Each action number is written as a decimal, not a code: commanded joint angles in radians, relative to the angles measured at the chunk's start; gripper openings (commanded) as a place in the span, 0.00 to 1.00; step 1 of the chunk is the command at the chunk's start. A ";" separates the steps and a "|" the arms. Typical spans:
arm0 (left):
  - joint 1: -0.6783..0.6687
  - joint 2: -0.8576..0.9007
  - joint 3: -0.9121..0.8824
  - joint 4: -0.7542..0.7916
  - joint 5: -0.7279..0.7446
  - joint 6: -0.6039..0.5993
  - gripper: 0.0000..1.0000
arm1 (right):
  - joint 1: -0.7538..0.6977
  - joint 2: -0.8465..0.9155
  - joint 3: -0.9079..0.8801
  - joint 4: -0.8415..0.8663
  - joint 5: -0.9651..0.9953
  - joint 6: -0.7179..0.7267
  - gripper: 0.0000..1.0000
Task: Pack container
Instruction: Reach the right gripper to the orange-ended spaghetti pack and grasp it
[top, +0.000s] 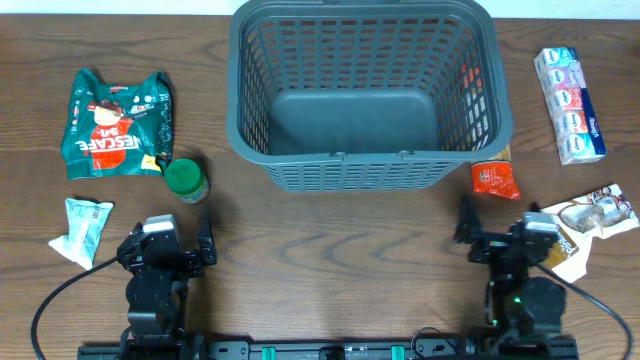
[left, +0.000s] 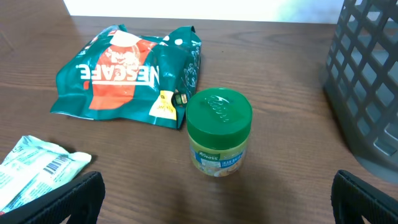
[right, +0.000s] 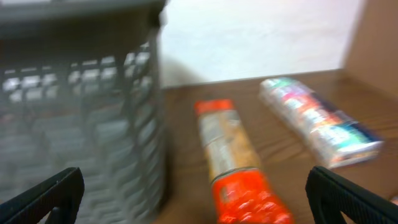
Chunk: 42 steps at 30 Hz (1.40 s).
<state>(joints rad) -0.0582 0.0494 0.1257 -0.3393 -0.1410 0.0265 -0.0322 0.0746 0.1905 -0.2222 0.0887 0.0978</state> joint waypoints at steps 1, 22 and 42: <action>-0.004 -0.006 -0.021 -0.003 -0.001 0.003 0.98 | 0.003 0.088 0.157 -0.026 0.170 -0.023 0.99; -0.004 -0.006 -0.021 -0.003 -0.001 0.003 0.98 | -0.372 1.366 1.823 -0.907 -0.168 -0.235 0.99; -0.004 -0.006 -0.021 -0.003 -0.001 0.003 0.99 | -0.652 1.945 2.059 -1.212 -0.481 -0.327 0.99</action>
<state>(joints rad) -0.0586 0.0494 0.1249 -0.3363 -0.1375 0.0269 -0.6876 2.0087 2.2341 -1.4227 -0.4088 -0.1967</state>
